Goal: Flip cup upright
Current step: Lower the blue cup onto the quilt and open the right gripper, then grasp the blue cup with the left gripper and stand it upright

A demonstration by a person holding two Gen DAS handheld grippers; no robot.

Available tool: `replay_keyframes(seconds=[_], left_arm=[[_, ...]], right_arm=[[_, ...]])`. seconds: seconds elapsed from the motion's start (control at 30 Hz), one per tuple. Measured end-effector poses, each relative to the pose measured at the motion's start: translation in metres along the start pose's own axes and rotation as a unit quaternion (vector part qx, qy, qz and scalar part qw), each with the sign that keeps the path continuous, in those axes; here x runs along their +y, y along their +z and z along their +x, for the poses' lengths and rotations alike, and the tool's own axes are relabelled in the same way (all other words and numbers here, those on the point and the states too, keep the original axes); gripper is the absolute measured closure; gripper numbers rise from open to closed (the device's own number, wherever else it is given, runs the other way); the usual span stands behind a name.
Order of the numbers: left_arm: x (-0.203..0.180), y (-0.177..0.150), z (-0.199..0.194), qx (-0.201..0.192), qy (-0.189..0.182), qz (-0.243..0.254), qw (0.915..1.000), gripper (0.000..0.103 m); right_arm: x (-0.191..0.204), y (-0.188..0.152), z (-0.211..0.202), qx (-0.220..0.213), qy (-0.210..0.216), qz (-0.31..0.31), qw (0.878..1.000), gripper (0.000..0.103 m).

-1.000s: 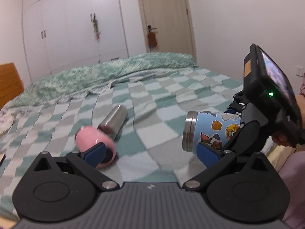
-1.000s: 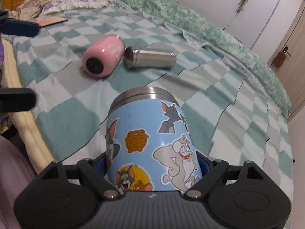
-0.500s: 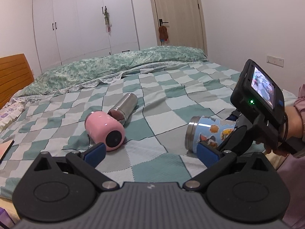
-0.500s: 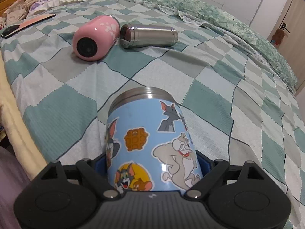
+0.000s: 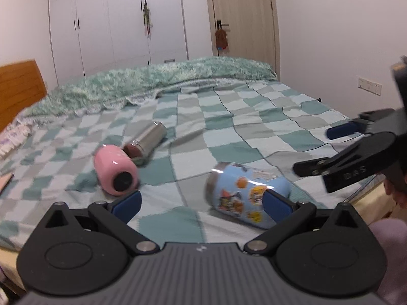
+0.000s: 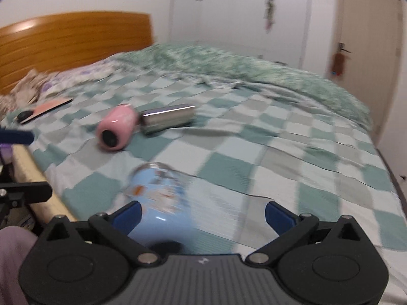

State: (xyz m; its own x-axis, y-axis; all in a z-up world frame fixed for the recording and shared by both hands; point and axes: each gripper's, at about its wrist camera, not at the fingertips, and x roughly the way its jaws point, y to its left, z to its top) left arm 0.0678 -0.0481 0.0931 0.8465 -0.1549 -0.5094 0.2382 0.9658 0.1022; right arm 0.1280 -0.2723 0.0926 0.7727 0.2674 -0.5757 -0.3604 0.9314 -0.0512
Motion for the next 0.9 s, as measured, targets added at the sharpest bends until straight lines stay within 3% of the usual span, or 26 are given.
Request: replay_keyframes(seconds=[0.3,0.47,0.57,0.7,0.9], left_arm=[[-0.052,0.012,0.067,0.074,0.017,-0.081,0.9938,0.000],[-0.075,0.016,0.101,0.077,0.061,-0.106,0.9895,0.000],[-0.087,0.017,0.118,0.074,0.096,-0.085,0.9890,0.000],[-0.089,0.016,0.126,0.076,0.085,-0.056,0.9919,0.000],[-0.062,0.012,0.122,0.115,0.020,-0.026,0.9928,0.000]], right_arm=[[-0.077,-0.048,-0.003,-0.027,-0.067,0.086,0.994,0.000],[-0.103,-0.072,0.009,-0.039,-0.082,0.142,0.986,0.000],[-0.107,-0.084,0.017,-0.044,-0.076,0.166,0.982,0.000],[-0.099,-0.092,0.030,-0.047,-0.065,0.163,0.983,0.000],[-0.082,-0.091,0.036,-0.063,-0.054,0.149,0.985,0.000]])
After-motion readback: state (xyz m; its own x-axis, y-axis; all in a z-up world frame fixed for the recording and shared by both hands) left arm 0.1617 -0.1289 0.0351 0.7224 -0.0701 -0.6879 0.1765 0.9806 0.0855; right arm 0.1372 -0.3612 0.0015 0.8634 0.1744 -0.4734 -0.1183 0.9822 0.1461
